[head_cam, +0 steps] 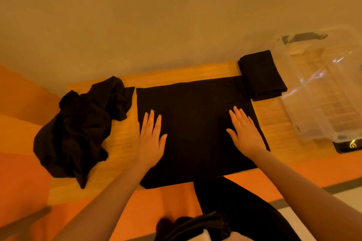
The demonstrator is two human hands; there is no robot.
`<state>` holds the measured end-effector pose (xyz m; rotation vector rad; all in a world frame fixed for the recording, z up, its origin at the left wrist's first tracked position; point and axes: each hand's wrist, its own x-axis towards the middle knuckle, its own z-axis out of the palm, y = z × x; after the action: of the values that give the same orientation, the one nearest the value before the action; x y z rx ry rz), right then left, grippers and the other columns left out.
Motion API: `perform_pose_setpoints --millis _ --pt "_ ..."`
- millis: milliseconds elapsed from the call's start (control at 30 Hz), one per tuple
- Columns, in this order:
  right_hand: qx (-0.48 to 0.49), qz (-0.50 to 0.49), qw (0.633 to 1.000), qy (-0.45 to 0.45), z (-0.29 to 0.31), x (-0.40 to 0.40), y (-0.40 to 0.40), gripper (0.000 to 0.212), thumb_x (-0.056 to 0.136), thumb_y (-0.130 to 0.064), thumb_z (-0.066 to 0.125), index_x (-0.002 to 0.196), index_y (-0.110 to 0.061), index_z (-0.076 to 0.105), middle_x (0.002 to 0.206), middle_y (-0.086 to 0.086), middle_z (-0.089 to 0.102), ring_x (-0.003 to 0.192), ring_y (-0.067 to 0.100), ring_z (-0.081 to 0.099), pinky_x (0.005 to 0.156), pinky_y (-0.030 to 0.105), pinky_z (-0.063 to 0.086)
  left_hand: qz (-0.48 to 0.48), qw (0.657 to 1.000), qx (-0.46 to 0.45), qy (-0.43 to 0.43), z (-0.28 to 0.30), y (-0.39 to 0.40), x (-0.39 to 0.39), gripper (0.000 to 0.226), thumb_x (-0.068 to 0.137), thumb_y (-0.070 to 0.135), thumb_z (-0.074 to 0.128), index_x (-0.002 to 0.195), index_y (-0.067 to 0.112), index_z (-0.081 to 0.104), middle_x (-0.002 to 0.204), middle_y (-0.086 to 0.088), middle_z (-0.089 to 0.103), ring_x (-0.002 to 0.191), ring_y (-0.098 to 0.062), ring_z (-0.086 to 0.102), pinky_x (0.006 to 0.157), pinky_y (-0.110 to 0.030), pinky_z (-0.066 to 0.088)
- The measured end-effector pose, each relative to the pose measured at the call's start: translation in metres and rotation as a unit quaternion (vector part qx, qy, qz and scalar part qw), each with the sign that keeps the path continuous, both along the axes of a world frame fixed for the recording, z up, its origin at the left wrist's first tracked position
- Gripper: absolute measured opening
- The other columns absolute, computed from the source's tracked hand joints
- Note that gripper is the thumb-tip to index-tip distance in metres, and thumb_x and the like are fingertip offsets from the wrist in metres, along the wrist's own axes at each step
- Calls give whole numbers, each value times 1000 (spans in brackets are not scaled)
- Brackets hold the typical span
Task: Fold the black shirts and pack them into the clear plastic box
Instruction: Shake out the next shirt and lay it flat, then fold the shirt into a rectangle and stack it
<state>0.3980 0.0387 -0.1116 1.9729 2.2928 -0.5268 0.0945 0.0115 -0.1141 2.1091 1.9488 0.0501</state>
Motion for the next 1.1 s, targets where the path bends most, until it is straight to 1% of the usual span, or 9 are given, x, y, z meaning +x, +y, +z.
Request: perform_pose_setpoints --millis 67,167,333,467,633,733,800,933,1100 --pt "6 -4 1000 13 1 -14 38 63 99 -34 35 149 -15 3 158 4 -3 144 18 -6 116 34 2 -5 1000 -7 28 -3 38 8 63 97 43 27 149 17 3 156 -6 -9 139 -18 -17 115 -42 -3" --pt "15 19 1000 -1 -3 -30 93 62 99 -34 34 149 -14 3 158 4 -4 144 20 -7 117 37 2 -6 996 -50 68 -19 75 3 62 98 44 25 150 19 2 157 -6 -9 143 -21 -14 115 -43 -4" --pt "-9 72 996 -55 -28 -35 136 61 99 -44 23 149 -18 0 158 1 -6 144 18 -10 116 40 -2 75 994 -49 61 -36 80 -24 58 98 42 26 149 24 6 158 -3 -1 144 -21 -7 115 -45 -1" --pt "-3 65 996 -54 -29 -22 162 61 98 -47 20 150 -20 1 158 0 -4 145 17 -8 116 41 -4 98 992 -49 56 -35 78 -27 57 98 43 27 149 25 9 158 -4 2 145 -22 -5 115 -46 0" --pt "-9 62 997 -42 -27 -19 178 62 98 -46 20 149 -17 0 158 3 -4 145 19 -7 116 42 -3 97 993 -48 55 -34 78 -27 65 91 50 13 149 22 12 157 -7 6 144 -23 -2 114 -47 -1" --pt "9 38 999 -36 -23 -22 182 61 99 -41 23 149 -12 2 158 6 -1 145 21 -5 116 41 -3 118 992 -33 41 -31 88 -21 63 93 45 20 149 16 17 157 -10 9 145 -26 1 113 -47 -4" --pt "12 53 998 -32 -23 -25 184 60 100 -39 24 149 -12 3 158 6 1 145 21 -4 116 40 -2 97 994 -23 44 -30 102 -16 60 95 41 22 148 13 19 156 -12 12 145 -27 4 114 -47 -2" --pt "3 74 997 -33 -31 -17 193 59 100 -40 23 149 -16 1 158 2 -2 145 18 -6 116 40 -3 68 996 -35 44 -36 127 -25 59 99 39 28 149 14 11 158 -8 4 145 -24 -2 115 -44 2" --pt "10 65 998 -5 -22 -25 194 61 100 -39 26 149 -13 2 158 6 -2 145 19 -6 116 37 -3 68 996 -42 37 -30 128 -27 59 99 39 25 149 12 9 157 -10 2 145 -25 -3 116 -44 2"
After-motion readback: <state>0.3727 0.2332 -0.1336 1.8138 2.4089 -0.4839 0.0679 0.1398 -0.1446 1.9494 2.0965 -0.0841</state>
